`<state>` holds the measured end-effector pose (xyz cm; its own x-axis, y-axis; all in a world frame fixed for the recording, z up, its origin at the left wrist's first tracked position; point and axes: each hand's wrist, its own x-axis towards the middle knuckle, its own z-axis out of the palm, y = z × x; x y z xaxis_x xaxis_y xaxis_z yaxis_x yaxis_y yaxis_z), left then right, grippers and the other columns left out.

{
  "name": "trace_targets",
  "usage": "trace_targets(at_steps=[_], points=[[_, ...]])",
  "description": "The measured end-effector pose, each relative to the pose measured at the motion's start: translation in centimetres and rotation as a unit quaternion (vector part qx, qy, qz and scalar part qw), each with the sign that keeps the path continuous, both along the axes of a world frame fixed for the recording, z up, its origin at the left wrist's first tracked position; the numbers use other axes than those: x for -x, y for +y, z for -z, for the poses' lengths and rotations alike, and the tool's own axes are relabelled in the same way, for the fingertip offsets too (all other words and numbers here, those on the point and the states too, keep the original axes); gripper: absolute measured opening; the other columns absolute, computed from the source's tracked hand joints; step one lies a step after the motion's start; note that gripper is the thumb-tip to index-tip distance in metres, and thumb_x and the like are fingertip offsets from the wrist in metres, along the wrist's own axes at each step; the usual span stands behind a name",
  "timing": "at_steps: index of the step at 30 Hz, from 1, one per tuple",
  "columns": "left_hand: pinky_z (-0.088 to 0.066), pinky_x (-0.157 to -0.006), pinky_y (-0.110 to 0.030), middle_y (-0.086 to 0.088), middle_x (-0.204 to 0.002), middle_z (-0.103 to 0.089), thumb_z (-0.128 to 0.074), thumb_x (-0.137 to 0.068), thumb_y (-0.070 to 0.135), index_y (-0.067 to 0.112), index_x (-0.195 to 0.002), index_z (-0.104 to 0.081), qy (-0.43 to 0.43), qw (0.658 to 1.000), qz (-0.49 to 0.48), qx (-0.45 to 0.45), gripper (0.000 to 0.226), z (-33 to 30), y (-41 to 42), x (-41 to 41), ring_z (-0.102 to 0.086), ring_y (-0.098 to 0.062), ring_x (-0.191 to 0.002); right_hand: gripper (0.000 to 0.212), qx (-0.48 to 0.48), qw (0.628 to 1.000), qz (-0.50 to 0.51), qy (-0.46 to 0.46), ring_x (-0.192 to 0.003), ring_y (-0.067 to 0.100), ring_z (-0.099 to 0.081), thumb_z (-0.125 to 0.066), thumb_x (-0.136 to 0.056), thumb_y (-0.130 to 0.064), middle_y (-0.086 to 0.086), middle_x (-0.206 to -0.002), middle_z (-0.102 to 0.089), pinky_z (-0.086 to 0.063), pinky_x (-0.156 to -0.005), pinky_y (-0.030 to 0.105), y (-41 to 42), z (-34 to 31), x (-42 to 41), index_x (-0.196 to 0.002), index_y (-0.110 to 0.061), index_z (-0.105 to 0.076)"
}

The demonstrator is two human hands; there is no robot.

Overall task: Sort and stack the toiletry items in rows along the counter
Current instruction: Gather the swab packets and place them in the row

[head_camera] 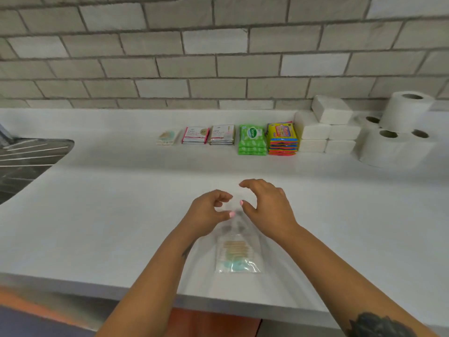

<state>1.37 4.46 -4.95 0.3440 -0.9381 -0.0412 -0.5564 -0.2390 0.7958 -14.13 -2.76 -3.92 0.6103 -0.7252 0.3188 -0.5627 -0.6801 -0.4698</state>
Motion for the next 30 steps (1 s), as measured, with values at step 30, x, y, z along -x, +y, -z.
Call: trace_targets(at_steps=[30], points=[[-0.051, -0.056, -0.02, -0.002, -0.088, -0.066, -0.082, -0.07, 0.018, 0.012, -0.1, -0.058, 0.169, 0.983, -0.049, -0.046, 0.039, -0.9, -0.6, -3.7, -0.064, -0.014, -0.076, 0.042, -0.119, 0.986, 0.043, -0.113, -0.105, 0.01, -0.053, -0.066, -0.084, -0.02, -0.009, -0.121, -0.056, -0.043, -0.089, 0.027, -0.8, -0.7, -2.4, -0.124, -0.023, -0.052]])
